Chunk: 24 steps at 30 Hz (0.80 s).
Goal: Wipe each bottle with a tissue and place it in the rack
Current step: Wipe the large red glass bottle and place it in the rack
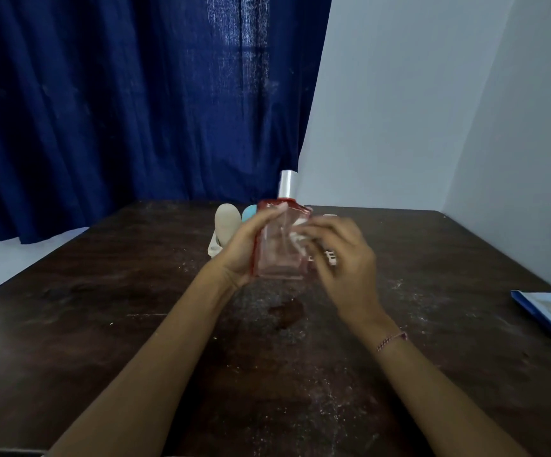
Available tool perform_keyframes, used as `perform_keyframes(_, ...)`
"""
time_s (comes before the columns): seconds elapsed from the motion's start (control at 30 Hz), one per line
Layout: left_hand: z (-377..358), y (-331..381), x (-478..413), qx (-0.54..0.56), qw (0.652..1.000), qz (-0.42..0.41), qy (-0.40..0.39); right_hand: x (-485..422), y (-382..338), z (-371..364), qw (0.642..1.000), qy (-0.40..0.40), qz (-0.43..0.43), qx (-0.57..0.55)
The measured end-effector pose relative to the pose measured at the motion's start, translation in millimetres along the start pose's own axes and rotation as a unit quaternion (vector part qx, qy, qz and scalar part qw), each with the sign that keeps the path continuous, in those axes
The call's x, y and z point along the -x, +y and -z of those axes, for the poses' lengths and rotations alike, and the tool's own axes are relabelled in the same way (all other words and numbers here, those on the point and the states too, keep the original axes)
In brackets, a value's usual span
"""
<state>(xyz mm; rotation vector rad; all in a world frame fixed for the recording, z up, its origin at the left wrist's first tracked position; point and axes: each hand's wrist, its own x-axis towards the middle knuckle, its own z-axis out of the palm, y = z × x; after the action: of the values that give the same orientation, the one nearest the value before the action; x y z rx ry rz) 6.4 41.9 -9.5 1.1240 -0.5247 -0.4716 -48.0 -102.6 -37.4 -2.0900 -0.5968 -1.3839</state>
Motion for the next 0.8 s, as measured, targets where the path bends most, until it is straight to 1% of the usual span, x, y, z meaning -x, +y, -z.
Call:
perform_keyframes(0.07,-6.5,-3.6,0.5,0.008,1.000,0.020,0.021,-2.2,5.3,5.0,0.999,0.023,-0.039,0.014)
perform_keyframes(0.13,-14.0,-4.6,0.3,0.007,0.999,0.018,0.034,-2.0,7.9,6.0,0.998,0.012,-0.052,0.019)
perform_keyframes(0.27,-11.7,4.9,0.5,0.059,0.994,-0.050,0.075,-2.0,4.4,3.4,0.999,-0.015,-0.037,-0.036)
perform_keyframes(0.37,-3.0,10.6,-1.8,0.114,0.982,-0.103,0.111,-2.3,-0.2,1.3,0.997,-0.040,-0.015,-0.065)
perform_keyframes(0.43,1.2,10.2,-3.8,0.120,0.977,-0.118,0.132,-2.2,-2.3,-0.2,0.996,-0.041,-0.015,-0.072)
perform_keyframes(0.6,-4.3,5.7,-6.3,0.026,0.982,-0.071,0.171,-1.7,3.7,6.0,0.998,0.003,-0.026,-0.053)
perform_keyframes(0.67,-5.0,7.2,-4.8,0.018,0.981,-0.062,0.182,-0.9,4.6,7.2,0.998,0.006,-0.028,-0.050)
perform_keyframes(0.8,-1.5,5.1,-7.6,0.023,0.982,-0.035,0.184,-2.6,5.4,8.3,0.997,0.038,-0.039,-0.062)
